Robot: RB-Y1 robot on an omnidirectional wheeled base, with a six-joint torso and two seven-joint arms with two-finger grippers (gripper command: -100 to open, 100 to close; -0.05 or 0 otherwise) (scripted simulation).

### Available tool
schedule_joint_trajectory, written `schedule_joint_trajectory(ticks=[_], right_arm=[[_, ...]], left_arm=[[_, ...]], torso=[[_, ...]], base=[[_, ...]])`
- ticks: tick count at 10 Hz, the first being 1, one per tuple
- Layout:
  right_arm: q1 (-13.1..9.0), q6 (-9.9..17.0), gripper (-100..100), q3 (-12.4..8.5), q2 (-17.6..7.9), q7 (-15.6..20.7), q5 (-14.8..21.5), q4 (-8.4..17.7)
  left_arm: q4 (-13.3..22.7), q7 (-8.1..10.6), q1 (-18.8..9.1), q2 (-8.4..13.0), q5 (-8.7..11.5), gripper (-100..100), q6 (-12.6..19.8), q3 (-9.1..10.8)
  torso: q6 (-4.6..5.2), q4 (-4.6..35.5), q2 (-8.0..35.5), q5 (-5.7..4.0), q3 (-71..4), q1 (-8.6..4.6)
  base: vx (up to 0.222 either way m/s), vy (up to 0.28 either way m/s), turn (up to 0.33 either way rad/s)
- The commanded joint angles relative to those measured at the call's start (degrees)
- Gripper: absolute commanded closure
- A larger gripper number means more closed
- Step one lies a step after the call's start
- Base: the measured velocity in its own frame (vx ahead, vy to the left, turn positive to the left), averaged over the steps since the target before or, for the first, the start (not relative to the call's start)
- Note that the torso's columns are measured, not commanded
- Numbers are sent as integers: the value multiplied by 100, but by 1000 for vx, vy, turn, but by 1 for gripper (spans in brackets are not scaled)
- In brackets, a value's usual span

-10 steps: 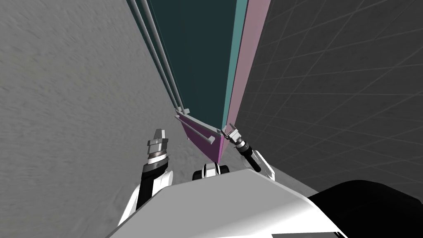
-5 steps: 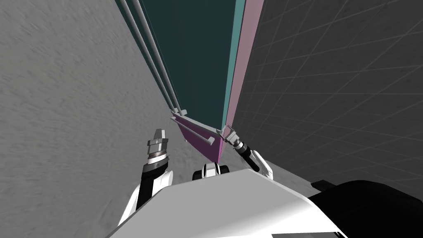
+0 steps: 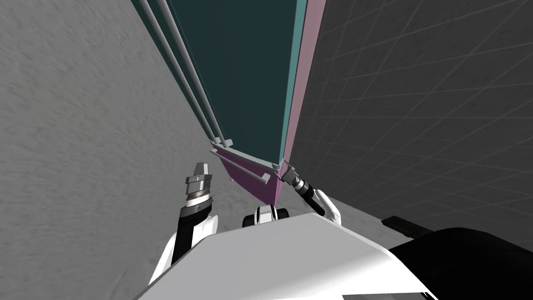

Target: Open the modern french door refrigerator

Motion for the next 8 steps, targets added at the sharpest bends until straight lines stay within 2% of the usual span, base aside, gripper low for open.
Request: schedule_joint_trajectory(ticks=[1, 2, 3, 4, 5, 6, 7, 8], right_arm=[[-72, -198, -100, -13, -4, 442, 189, 217], [-131, -358, -100, -2, 11, 603, 357, 404], [-131, -358, -100, -2, 11, 761, 357, 404], [-192, -516, -100, 11, 29, 928, 516, 594], [-192, -516, -100, 11, 29, 1081, 516, 594], [-254, -672, -100, 26, 49, 1251, 667, 785], [-254, -672, -100, 26, 49, 1391, 667, 785], [-316, -826, -100, 44, 71, 1561, 811, 976]], left_arm=[[0, 0, 1, 0, 0, 0, 0, 0], [0, 0, 0, 0, 0, 0, 0, 0], [0, 0, 0, 0, 0, 0, 0, 0], [0, 0, 0, 0, 0, 0, 0, 0], [0, 0, 0, 0, 0, 0, 0, 0], [0, 0, 0, 0, 0, 0, 0, 0], [0, 0, 0, 0, 0, 0, 0, 0], [0, 0, 0, 0, 0, 0, 0, 0]], torso=[[3, 0, 2, -1, 2, 0], [0, 2, 6, -1, 4, -3], [-3, -4, 0, -2, 2, 1], [-9, -9, -7, -2, -2, 6], [-12, -15, -15, -1, -5, 15], [-19, -18, -15, 1, -6, 24], [-24, -24, -21, 4, -7, 42], [-26, -20, -20, 6, -8, 39]], base=[[15, 44, -89], [22, 48, -141], [21, 36, -106], [22, 33, -147], [11, 31, -94], [13, 47, -144], [8, 33, -86], [12, 42, -127]])
